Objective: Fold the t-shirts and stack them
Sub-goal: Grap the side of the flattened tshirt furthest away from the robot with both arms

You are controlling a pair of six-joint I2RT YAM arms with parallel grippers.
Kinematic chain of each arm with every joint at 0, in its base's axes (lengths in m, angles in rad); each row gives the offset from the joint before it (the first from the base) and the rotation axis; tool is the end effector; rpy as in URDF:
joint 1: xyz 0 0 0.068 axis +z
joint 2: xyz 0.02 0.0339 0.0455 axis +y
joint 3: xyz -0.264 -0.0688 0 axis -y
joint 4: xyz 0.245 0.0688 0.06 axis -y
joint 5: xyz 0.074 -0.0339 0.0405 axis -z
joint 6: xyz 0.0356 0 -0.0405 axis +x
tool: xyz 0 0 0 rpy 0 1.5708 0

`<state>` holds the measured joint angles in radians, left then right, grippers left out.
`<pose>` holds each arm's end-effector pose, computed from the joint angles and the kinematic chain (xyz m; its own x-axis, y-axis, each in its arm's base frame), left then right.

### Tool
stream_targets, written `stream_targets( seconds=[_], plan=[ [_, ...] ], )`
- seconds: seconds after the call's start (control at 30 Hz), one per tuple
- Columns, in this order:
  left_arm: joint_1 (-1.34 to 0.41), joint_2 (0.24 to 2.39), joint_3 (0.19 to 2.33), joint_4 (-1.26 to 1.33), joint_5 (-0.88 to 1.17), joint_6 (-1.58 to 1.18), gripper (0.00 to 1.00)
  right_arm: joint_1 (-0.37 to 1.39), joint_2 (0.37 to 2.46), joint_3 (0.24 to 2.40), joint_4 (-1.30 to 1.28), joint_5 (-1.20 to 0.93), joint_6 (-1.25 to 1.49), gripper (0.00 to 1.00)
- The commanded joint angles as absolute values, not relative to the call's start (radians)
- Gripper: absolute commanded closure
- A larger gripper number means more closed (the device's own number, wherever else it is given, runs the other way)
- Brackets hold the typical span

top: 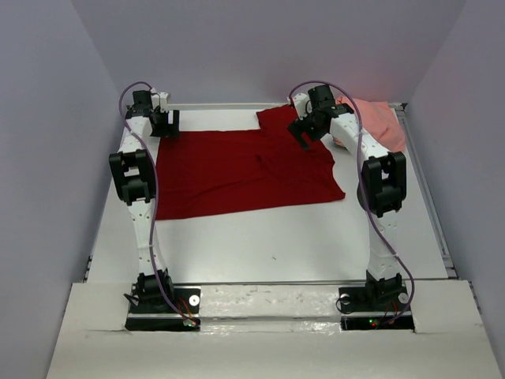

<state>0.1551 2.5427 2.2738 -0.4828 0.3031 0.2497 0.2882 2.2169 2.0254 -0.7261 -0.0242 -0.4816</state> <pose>0.5639 0.0774 0.1813 -0.6370 0.1391 -0.7582 0.2326 0.9724 -0.0170 0.4767 0.1422 0.2495 -0.5366 -0.6421 -0.5475 -0.6170 0.7412 -0.2645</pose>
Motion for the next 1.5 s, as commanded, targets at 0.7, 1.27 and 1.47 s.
stream_targets(
  seconds=[0.7,1.27,1.47],
  plan=[
    [0.153,2.569,2.342,-0.486,0.364,0.241,0.29,0.282,2.2,2.082,-0.765,-0.046,-0.499,0.03],
    [0.155,2.566,2.326,-0.492,0.288,0.244,0.25,0.282,2.2,2.086,-0.767,-0.026,-0.509,0.04],
    [0.155,2.557,2.321,-0.488,0.278,0.227,0.3,0.282,2.204,2.089,-0.772,-0.021,-0.512,0.04]
  ],
)
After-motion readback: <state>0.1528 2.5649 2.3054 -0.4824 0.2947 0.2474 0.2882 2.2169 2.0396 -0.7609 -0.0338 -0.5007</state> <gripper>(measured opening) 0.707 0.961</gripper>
